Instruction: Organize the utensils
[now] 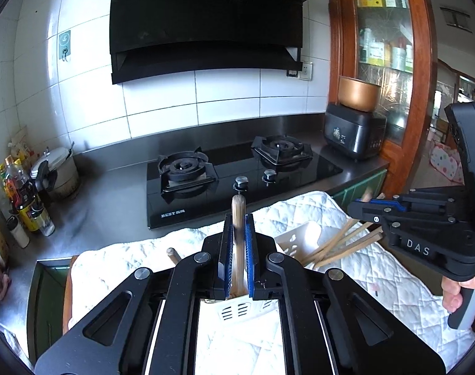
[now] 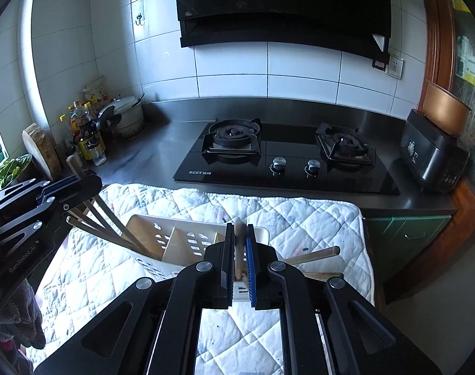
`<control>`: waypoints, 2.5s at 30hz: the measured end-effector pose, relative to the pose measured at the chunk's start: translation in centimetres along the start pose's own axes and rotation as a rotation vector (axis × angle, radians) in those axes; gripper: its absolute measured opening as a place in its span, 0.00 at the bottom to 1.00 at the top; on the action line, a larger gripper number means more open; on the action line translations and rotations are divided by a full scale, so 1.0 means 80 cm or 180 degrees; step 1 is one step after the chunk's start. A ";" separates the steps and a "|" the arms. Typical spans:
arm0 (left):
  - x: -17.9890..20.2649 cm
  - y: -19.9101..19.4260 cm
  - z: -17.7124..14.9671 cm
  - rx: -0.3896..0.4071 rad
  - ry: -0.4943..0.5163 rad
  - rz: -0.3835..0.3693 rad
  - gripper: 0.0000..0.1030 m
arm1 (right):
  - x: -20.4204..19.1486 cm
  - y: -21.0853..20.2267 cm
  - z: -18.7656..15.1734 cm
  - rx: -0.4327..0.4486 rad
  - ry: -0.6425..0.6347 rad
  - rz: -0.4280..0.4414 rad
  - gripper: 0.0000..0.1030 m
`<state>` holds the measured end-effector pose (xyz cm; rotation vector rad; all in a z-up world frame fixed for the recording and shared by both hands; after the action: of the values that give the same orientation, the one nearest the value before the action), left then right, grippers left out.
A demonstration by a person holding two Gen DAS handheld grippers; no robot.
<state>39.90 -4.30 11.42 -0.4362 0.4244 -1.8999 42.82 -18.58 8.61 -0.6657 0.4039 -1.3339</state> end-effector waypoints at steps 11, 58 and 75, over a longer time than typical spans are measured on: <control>0.018 -0.037 0.002 0.0132 0.0084 -0.0083 0.16 | 0.007 -0.038 -0.003 0.0226 0.0040 -0.0048 0.51; 0.022 -0.215 -0.289 0.0056 -0.0612 0.0389 0.83 | -0.056 -0.171 -0.288 0.0322 0.0060 -0.0399 0.93; 0.023 -0.214 -0.311 -0.0070 -0.0611 0.0386 0.83 | -0.054 -0.167 -0.306 0.0288 0.0119 -0.0237 0.93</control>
<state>13.33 2.07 -1.70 -0.5890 0.3369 -1.7195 16.60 -20.79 -1.58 -0.5860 0.3497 -1.4286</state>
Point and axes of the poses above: each gripper's, at about its wrist camera, not at the fingertips, and y roughly the way its jaws point, x to its right, z to its top, the point moved 4 cm from there along y, roughly the way its jaws point, and after that the axes turned 13 degrees about -z, right-handed, at the moved point
